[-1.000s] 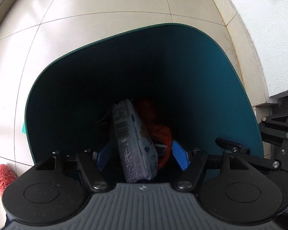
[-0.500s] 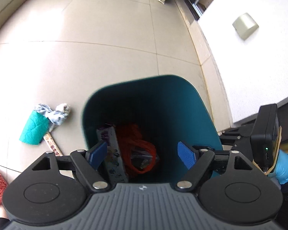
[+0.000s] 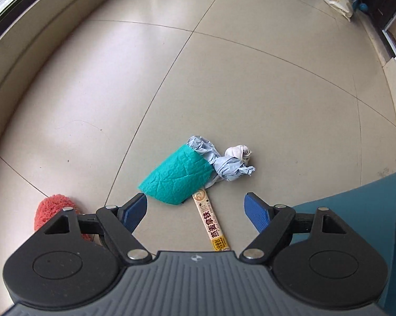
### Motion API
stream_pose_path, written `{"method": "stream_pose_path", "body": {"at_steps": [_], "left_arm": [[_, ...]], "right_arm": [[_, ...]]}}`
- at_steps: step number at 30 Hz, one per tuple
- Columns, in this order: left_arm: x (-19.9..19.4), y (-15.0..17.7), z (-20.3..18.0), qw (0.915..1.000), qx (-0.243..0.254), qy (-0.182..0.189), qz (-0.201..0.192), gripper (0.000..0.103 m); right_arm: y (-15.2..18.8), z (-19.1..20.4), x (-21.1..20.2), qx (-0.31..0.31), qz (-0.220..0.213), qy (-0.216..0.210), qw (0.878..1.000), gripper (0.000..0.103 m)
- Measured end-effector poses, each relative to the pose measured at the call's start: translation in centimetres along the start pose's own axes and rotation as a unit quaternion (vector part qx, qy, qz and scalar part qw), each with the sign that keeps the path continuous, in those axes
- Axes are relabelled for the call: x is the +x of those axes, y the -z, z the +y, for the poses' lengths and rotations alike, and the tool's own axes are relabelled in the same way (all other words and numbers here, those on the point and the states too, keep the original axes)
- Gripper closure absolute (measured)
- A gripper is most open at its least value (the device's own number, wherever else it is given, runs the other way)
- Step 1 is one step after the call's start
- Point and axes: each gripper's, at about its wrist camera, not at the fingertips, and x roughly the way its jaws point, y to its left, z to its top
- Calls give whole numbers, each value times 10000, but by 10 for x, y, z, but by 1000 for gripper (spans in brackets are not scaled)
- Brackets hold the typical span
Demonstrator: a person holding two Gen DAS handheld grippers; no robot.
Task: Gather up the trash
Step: 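Move the left gripper to the teal mesh wrap and grasp it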
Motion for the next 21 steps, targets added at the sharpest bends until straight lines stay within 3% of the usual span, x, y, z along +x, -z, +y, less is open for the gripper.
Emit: {"method": "stream_pose_path", "body": {"at_steps": [4, 7, 10, 13, 16, 21], "left_arm": [[58, 1, 3, 9977, 560, -362, 75, 22], [110, 4, 2, 9933, 941, -537, 397, 22], [145, 0, 11, 9931, 866, -536, 580, 22], [168, -8, 23, 9962, 517, -213, 673, 22], [183, -13, 25, 9958, 518, -39, 748, 22], [200, -10, 21, 9956, 625, -293, 639, 22]], "right_arm": [[-1, -2, 3, 14, 104, -69, 9999, 91], [-2, -1, 6, -44, 214, -107, 9997, 91], [-4, 1, 10, -106, 319, -107, 9994, 91], [-7, 2, 13, -80, 389, -137, 9991, 90], [-8, 1, 16, -13, 463, -178, 9988, 90], [-9, 2, 19, -42, 602, -135, 9981, 88]]}}
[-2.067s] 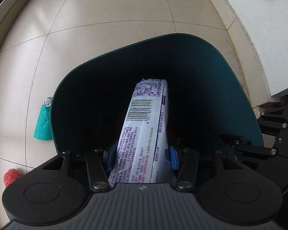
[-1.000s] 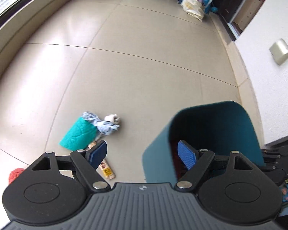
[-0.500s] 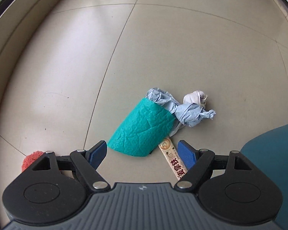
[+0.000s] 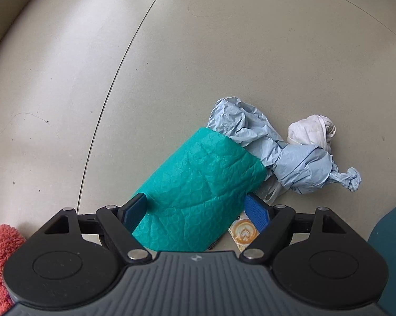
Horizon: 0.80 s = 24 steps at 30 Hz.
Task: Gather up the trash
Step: 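Move the left gripper to the teal mesh wrap and grasp it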
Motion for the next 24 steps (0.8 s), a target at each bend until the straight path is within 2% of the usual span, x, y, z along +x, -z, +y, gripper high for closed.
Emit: {"method": "stream_pose_path", "body": {"at_steps": [2, 4, 6, 9, 14, 18, 24], "left_arm": [[-2, 3, 3, 9999, -105, 4, -114, 23], [-9, 7, 6, 9998, -161, -28, -148, 38], [-17, 10, 10, 9995, -242, -21, -223, 60], [-33, 13, 20, 9984, -466, -7, -316, 76], [-64, 23, 30, 9973, -637, -63, -367, 85], [-103, 25, 36, 9957, -785, -21, -485, 86], [-170, 31, 31, 9924, -997, 268, -668, 87]], "right_arm": [[-1, 1, 1, 24, 29, 20, 10000, 88], [0, 3, 3, 28, 43, 44, 10000, 88], [0, 1, 3, 33, 45, 59, 10000, 88], [1, 0, 3, 35, 26, 70, 10000, 88], [4, -1, 4, 28, -52, 64, 10000, 89], [11, -6, 2, 106, -108, 7, 9999, 91], [18, -5, 0, 64, -188, 125, 9997, 92]]}}
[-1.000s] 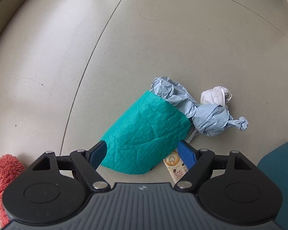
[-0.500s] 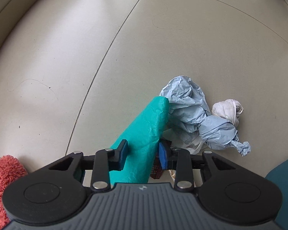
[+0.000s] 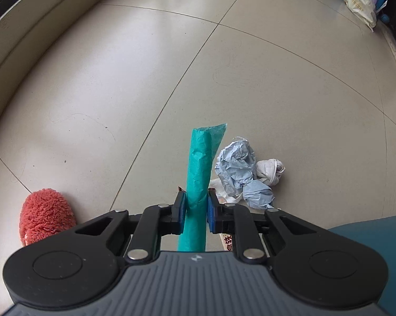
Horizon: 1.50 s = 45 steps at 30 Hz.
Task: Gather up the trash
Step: 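Carry the teal mesh wrap into the wastebasket and open the left gripper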
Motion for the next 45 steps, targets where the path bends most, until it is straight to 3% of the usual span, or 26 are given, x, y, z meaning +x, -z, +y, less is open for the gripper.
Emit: {"method": "stream_pose_path", "body": {"at_steps": [5, 10, 16, 20, 26, 34, 38, 41, 43, 44, 45], "left_arm": [[-74, 16, -38, 9983, 240, 491, -221, 87], [-149, 39, -94, 9897, 817, 1044, -547, 87], [-181, 68, -171, 9780, 1532, 1328, -496, 87], [-167, 92, -221, 9698, 2022, 1314, -356, 87], [-141, 116, -262, 9655, 2358, 1109, -24, 87], [-105, 123, -278, 9649, 2517, 738, 129, 87], [-101, 125, -278, 9652, 2502, 733, 215, 85], [-102, 124, -276, 9660, 2448, 807, 219, 72], [-100, 123, -278, 9668, 2392, 880, 190, 53], [-102, 123, -277, 9673, 2362, 910, 144, 35], [-104, 125, -277, 9679, 2326, 947, 57, 28]], "right_arm": [[1, 6, 0, -51, -52, 116, 9999, 92], [5, 1, -4, 65, -122, 33, 9999, 93], [14, -6, -18, 98, -315, 2, 9995, 95], [24, -8, -29, 99, -502, -20, 9987, 96], [40, -7, -40, 62, -683, -81, 9976, 95], [50, -11, -47, 41, -754, -173, 9970, 94], [40, -15, -48, 29, -760, -208, 9969, 93], [39, -17, -51, 18, -765, -212, 9968, 93], [37, -17, -48, 20, -764, -214, 9968, 93], [36, -17, -50, 36, -761, -217, 9969, 93], [35, -17, -52, 47, -761, -221, 9968, 93]]}}
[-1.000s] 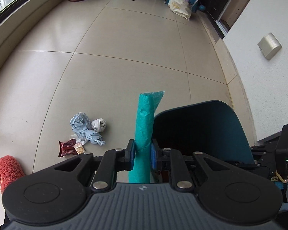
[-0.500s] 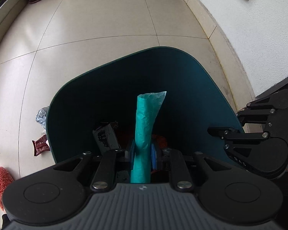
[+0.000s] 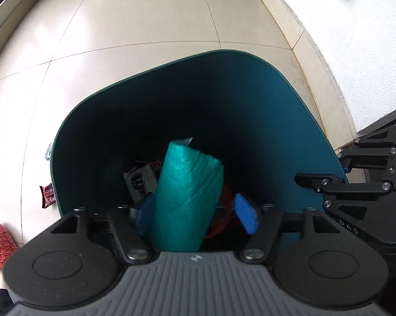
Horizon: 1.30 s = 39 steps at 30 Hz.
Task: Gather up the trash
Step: 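Carry the teal mesh wrap into the wastebasket and open the left gripper, then lower the left gripper to the light-blue crumpled plastic and grasp it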
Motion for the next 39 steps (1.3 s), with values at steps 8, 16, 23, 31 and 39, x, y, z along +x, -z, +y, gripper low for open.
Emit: {"method": "stream_pose_path", "body": {"at_steps": [8, 16, 23, 31, 39], "left_arm": [[-19, 5, 14, 9994, -124, 127, -281, 28], [-56, 16, 66, 9954, -558, -24, -776, 28], [-70, 18, 144, 9860, -1277, -415, -986, 27], [-39, 15, 264, 9610, -2477, -953, -778, 26], [52, 21, 313, 9507, -3040, -612, 1, 26]], "right_arm": [[-1, -2, -5, 69, -85, -6, 9999, 93], [0, -1, -11, 77, -155, -8, 9998, 93], [-5, 4, -14, 88, -154, 127, 9998, 93], [-14, 14, -7, 4, 143, 366, 9992, 93], [-20, 14, 5, 81, 256, 404, 9988, 93]]}}
